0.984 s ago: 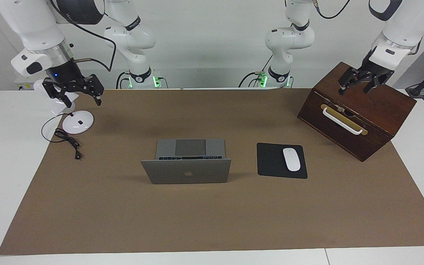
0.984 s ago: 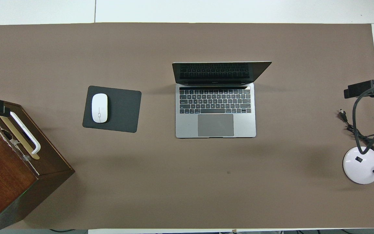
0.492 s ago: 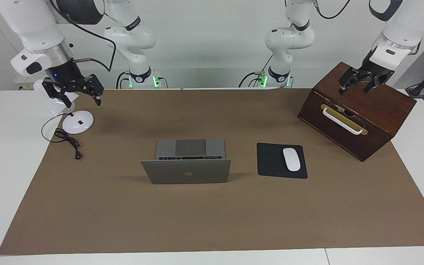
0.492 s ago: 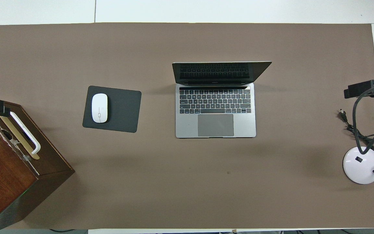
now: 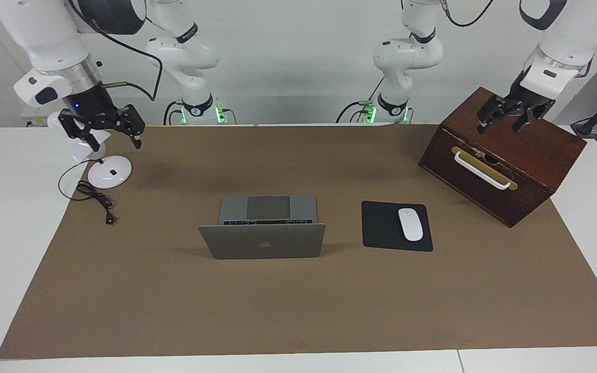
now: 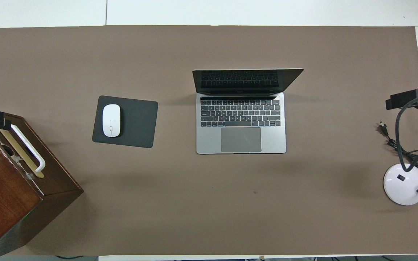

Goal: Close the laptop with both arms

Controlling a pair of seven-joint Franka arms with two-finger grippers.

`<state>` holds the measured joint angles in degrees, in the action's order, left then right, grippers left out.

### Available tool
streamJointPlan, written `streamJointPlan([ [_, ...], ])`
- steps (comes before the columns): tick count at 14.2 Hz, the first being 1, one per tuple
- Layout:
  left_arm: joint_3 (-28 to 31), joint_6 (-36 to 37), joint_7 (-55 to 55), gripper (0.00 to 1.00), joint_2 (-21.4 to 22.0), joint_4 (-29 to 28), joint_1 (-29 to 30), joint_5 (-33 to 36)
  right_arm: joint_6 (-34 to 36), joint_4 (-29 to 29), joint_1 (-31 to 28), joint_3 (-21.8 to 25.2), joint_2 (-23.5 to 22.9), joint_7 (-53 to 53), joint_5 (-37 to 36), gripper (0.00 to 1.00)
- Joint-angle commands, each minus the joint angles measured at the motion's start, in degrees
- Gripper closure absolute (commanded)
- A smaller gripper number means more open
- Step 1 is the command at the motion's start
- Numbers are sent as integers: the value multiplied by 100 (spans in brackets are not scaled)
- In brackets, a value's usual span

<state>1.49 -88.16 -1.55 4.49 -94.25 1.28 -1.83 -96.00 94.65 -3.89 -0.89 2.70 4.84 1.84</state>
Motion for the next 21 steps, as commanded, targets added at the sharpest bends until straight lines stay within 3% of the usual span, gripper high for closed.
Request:
streamJointPlan([
  [1,-26,-149,76,0,52,-85,39,60,-67,27,-24,-26,38,87,-34,0],
  [3,-26,-201,84,0,61,-111,48,60,-67,27,-24,-26,38,87,-34,0],
  [4,-18,-245,93,23,61,-120,48,60,-59,27,-32,-26,46,104,-34,0],
  [6,-17,-246,93,92,70,-146,83,60,-59,27,-59,-17,38,131,-43,0],
  [7,-17,-246,102,100,70,-146,109,60,-59,27,-59,-17,46,131,-43,0],
  [14,-17,-351,93,100,61,-155,109,51,-67,36,-112,-17,46,131,-43,0],
  [21,-35,-825,49,100,236,-629,39,16,-76,36,-129,-17,38,131,-43,0],
])
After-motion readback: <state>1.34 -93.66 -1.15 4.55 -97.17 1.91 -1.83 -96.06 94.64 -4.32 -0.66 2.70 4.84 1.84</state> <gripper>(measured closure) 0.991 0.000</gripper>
